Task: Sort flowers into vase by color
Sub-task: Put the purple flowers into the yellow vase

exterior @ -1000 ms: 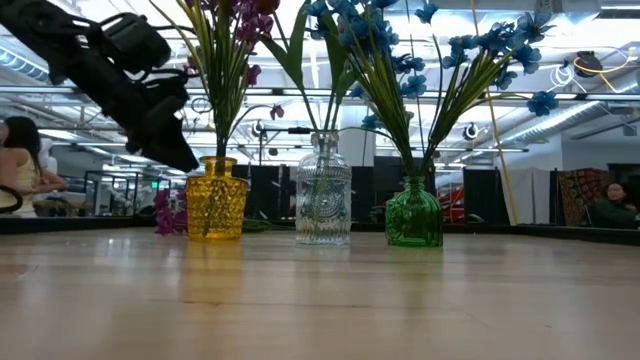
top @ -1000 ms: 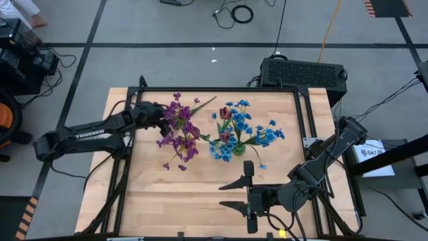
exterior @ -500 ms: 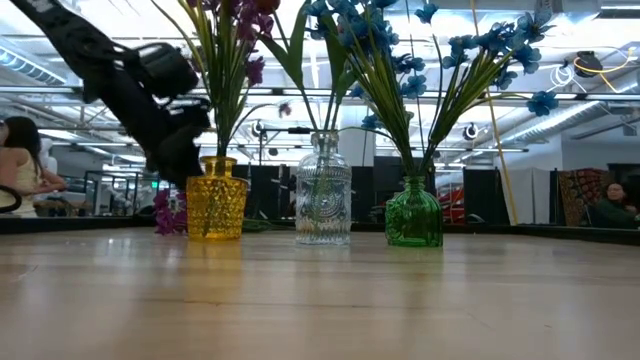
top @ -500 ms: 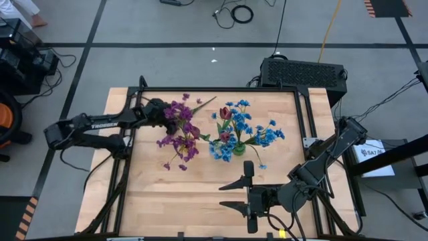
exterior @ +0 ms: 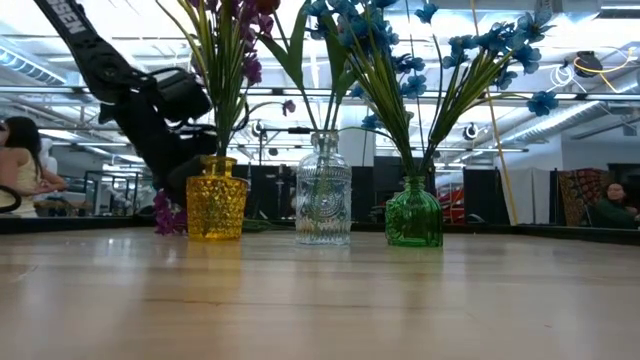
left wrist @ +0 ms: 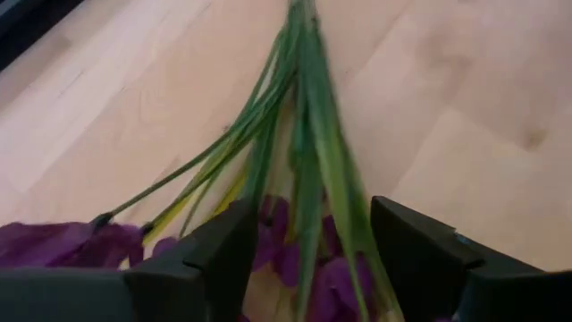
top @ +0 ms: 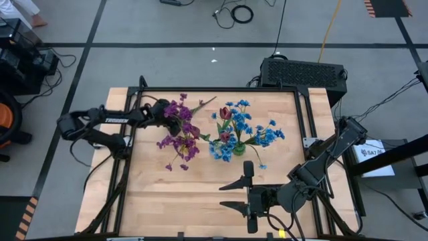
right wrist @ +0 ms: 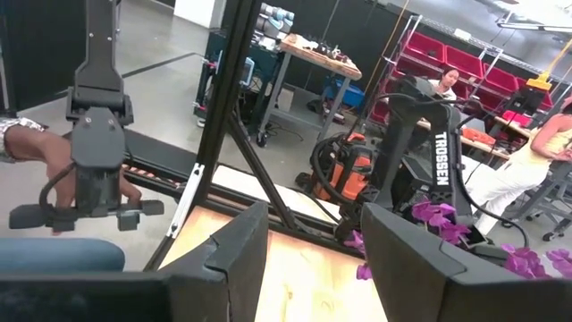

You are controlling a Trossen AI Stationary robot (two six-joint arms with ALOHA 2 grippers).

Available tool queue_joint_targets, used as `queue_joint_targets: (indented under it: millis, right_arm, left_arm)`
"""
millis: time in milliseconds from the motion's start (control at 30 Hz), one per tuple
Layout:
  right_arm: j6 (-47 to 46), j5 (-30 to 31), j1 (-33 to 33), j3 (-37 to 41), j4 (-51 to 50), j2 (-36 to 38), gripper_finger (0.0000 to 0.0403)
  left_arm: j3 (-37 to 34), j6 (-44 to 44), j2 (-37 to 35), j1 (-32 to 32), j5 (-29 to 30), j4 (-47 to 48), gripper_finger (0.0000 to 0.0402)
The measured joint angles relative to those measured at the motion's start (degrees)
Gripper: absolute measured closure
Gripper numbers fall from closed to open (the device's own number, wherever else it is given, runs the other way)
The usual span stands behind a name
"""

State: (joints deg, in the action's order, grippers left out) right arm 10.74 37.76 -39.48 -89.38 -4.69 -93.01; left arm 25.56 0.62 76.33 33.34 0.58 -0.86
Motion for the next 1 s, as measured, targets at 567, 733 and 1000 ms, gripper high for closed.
queue_joint_targets:
  millis: [567,733,1000]
  right_arm:
    - [0.00,0.00,0.02,0.00,0.00,0.00,0.0229]
    - [0.26,0.00,0.02,0.00,-0.14,0.00,0.0229]
    - [-1.23,0.05,1.72,0.00,-3.26,0.00,0.0229]
  left_arm:
    - [0.00,-5.88,3.15,1.81,0.13,-0.27,0.0392]
    - [0.03,-5.43,0.18,1.83,0.13,1.91,0.0380]
    - [9.32,1.89,-10.84,1.30,6.10,28.02,0.0378]
